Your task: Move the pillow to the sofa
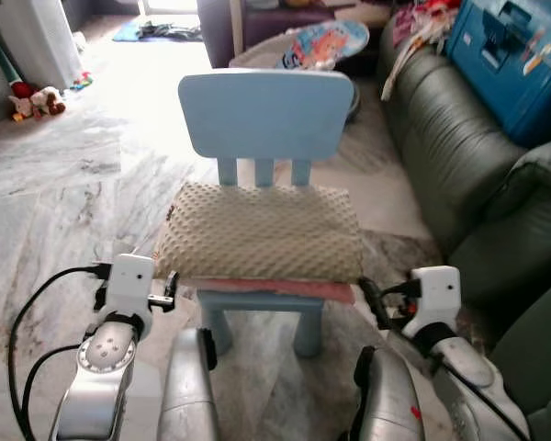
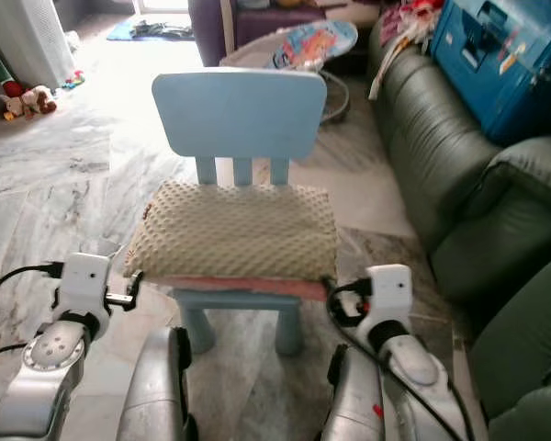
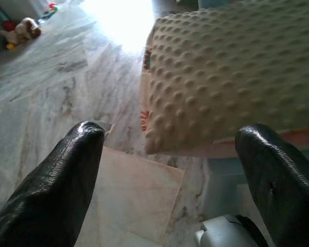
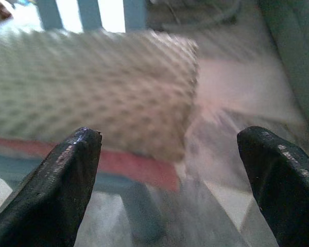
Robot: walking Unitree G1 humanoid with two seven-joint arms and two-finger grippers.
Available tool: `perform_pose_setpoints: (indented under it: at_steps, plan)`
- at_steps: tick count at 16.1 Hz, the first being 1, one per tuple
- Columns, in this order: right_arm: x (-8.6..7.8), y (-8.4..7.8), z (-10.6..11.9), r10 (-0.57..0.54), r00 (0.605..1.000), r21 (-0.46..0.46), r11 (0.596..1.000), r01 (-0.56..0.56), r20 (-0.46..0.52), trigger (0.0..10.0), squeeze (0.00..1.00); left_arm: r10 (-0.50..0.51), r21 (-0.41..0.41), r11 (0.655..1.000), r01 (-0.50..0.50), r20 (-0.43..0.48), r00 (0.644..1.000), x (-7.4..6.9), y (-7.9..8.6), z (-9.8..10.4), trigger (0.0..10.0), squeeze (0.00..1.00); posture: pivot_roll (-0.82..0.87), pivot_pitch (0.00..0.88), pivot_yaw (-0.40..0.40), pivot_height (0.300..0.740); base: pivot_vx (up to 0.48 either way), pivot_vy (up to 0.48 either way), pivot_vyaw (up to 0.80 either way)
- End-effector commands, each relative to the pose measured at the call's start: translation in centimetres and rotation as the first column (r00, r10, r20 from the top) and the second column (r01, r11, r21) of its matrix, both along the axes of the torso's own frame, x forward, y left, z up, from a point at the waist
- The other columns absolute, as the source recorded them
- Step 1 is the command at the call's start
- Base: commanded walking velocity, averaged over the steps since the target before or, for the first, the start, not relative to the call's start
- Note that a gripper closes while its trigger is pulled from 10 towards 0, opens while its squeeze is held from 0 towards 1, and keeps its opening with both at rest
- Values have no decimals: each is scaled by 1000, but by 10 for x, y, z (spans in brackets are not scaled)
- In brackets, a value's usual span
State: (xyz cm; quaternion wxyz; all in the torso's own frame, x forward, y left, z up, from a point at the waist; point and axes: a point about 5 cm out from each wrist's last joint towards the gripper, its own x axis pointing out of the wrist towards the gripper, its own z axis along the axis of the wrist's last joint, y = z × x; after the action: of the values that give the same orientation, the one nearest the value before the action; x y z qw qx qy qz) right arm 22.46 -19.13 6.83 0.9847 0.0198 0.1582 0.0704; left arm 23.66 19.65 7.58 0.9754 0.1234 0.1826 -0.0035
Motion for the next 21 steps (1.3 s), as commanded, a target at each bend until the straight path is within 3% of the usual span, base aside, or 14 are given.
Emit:
perform_pose_setpoints:
  at_steps: [1,5,6,9,10,11,13,15,21]
  plan:
    - [2,0,-6,-4,998,12,1000,4,-59,10000,0,-4,12,1000,4,-16,1000,7,7,0,10000,0,-8,130,4,517,0,0,0]
    - [21,11,-6,62,994,25,998,-60,-88,10000,0,36,19,999,-36,20,999,34,25,8,10000,0,-38,202,1,517,0,0,0]
    - [35,11,-7,63,993,38,997,-60,-100,10000,0,31,36,999,-32,20,999,45,25,7,10000,0,-42,217,-2,517,0,0,0]
    - [57,10,0,74,996,79,994,-69,-54,10000,0,52,29,998,-53,6,999,54,27,3,10000,0,-44,249,-8,517,0,0,0]
    - [77,12,9,91,996,95,992,-89,-21,10000,0,100,23,995,-100,-11,995,63,35,-1,10000,0,-54,262,-16,517,0,0,0]
    - [85,15,11,104,994,117,988,-101,-14,10000,0,123,27,992,-123,-11,992,68,40,-3,10000,0,-56,265,-21,517,0,0,0]
    - [97,24,13,140,990,170,976,-137,-4,10000,0,183,14,983,-182,-1,983,76,45,-7,10000,0,-57,267,-41,517,0,0,0]
    - [108,35,21,156,985,167,972,-167,77,10000,0,215,-11,977,-214,46,976,85,48,-2,10000,0,-66,275,-54,517,0,0,0]
    - [121,61,14,211,976,213,952,-219,58,10000,0,288,-16,957,-290,194,938,104,58,20,10000,0,-67,301,-67,517,0,0,0]
